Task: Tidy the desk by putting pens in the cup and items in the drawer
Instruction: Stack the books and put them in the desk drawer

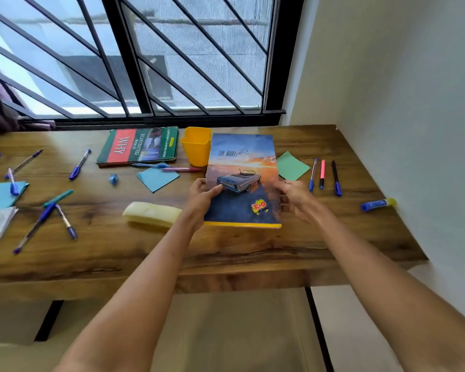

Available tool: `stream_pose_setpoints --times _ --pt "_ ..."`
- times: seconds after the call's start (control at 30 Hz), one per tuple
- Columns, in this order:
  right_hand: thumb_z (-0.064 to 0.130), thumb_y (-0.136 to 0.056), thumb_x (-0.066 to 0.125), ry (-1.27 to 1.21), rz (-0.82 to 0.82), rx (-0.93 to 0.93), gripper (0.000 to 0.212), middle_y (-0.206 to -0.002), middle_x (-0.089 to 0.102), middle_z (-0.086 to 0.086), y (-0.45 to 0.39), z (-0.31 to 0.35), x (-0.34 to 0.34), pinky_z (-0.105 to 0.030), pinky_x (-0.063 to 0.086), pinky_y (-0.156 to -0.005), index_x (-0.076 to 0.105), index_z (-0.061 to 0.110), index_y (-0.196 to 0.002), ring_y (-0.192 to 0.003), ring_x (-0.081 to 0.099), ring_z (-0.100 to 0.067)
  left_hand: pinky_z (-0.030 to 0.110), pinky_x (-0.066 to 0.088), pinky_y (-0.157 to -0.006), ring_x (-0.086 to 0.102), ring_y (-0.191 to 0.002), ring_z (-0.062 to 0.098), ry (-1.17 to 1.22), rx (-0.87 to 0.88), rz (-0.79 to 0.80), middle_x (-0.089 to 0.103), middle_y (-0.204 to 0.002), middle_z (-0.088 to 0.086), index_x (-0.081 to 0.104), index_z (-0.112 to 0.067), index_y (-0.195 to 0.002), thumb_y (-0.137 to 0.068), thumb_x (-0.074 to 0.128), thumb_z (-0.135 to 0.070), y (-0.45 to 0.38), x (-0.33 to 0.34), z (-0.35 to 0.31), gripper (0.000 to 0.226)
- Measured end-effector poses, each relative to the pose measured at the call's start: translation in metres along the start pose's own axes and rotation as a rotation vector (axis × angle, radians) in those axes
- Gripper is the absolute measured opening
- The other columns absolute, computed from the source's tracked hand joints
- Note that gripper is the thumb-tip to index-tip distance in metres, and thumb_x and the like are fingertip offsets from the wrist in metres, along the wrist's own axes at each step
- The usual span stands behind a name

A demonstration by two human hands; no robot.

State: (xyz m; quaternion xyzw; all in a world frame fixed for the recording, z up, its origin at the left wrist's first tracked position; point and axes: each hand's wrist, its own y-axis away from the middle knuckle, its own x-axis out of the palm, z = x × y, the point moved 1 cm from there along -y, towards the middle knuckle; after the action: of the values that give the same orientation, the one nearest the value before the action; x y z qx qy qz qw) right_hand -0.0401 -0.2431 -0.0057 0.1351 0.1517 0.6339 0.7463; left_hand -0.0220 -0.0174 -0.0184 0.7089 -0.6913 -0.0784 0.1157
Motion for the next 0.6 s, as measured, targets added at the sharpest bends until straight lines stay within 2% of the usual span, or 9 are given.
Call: stream_pose_setpoints --times 0.1,0.2,0.23,0.3,0.37,0.43,0.5,0.6 --pt "0.028 -0.092 0.06 0.009 -0.049 0.0 0.016 -0.08 0.066 -0.001 0.015 -0.015 0.003 -0.028 0.047 -0.055 0.062 0.015 -0.1 -0.067 0.061 -0.015 0.037 0.058 -0.076 0.069 -0.092 0.022 0.016 -0.061 0.038 0.07 -0.107 0.011 0.056 -0.014 -0.101 -0.084 0.07 -0.013 0.025 -0.009 0.013 0.022" --pt "0.018 -0.089 0.064 -0.051 -0.081 0.005 0.018 -0.091 0.068 -0.003 0.03 -0.032 0.006 -0.026 0.048 -0.057 0.062 0.015 -0.107 -0.072 0.063 -0.014 0.03 0.059 -0.062 0.069 -0.087 0.023 0.044 -0.138 0.13 0.068 -0.104 0.013 0.056 -0.007 -0.112 -0.085 0.067 -0.002 0.049 -0.015 0.019 0.03" --pt "0.012 -0.087 0.065 -0.075 -0.094 0.014 0.017 -0.092 0.068 -0.005 0.036 -0.036 0.006 -0.026 0.049 -0.058 0.062 0.013 -0.104 -0.072 0.063 -0.014 0.03 0.06 -0.064 0.069 -0.089 0.024 0.028 -0.165 0.178 0.068 -0.106 0.015 0.056 -0.005 -0.115 -0.084 0.066 0.001 0.055 -0.017 0.021 0.033" --pt "-0.001 -0.082 0.065 -0.112 -0.127 0.037 0.017 -0.086 0.066 -0.006 0.05 -0.042 0.004 -0.025 0.048 -0.055 0.06 0.012 -0.093 -0.069 0.061 -0.014 0.04 0.057 -0.083 0.067 -0.101 0.028 -0.039 -0.199 0.262 0.067 -0.115 0.017 0.056 -0.004 -0.121 -0.082 0.068 0.002 0.065 -0.024 0.026 0.041" --pt "-0.006 -0.078 0.065 -0.139 -0.161 0.035 0.024 -0.084 0.065 -0.006 0.06 -0.043 0.002 -0.026 0.047 -0.056 0.059 0.009 -0.096 -0.071 0.06 -0.016 0.045 0.052 -0.094 0.064 -0.108 0.027 -0.103 -0.195 0.31 0.066 -0.117 0.012 0.056 -0.006 -0.124 -0.082 0.068 0.001 0.075 -0.027 0.028 0.044" --pt "-0.003 -0.077 0.067 -0.199 -0.201 -0.013 0.021 -0.08 0.067 -0.004 0.069 -0.044 0.001 -0.028 0.049 -0.056 0.061 0.011 -0.09 -0.071 0.061 -0.016 0.032 0.057 -0.085 0.063 -0.103 0.021 -0.155 -0.144 0.344 0.063 -0.117 0.007 0.052 -0.007 -0.128 -0.085 0.063 0.004 0.087 -0.027 0.025 0.046" --pt "0.008 -0.077 0.074 -0.295 -0.221 -0.065 0.015 -0.072 0.071 0.001 0.077 -0.047 0.0 -0.028 0.053 -0.058 0.064 0.017 -0.084 -0.064 0.063 -0.015 0.019 0.056 -0.074 0.06 -0.102 0.017 -0.196 -0.08 0.376 0.061 -0.119 0.01 0.047 -0.006 -0.133 -0.086 0.06 0.009 0.096 -0.021 0.019 0.051" --pt "0.018 -0.079 0.075 -0.331 -0.249 -0.074 0.013 -0.077 0.072 0.0 0.09 -0.057 -0.003 -0.031 0.055 -0.063 0.065 0.02 -0.087 -0.061 0.065 -0.013 0.013 0.053 -0.072 0.057 -0.103 0.014 -0.33 -0.002 0.414 0.06 -0.116 0.005 0.046 -0.007 -0.134 -0.086 0.061 0.005 0.102 -0.009 0.014 0.052"
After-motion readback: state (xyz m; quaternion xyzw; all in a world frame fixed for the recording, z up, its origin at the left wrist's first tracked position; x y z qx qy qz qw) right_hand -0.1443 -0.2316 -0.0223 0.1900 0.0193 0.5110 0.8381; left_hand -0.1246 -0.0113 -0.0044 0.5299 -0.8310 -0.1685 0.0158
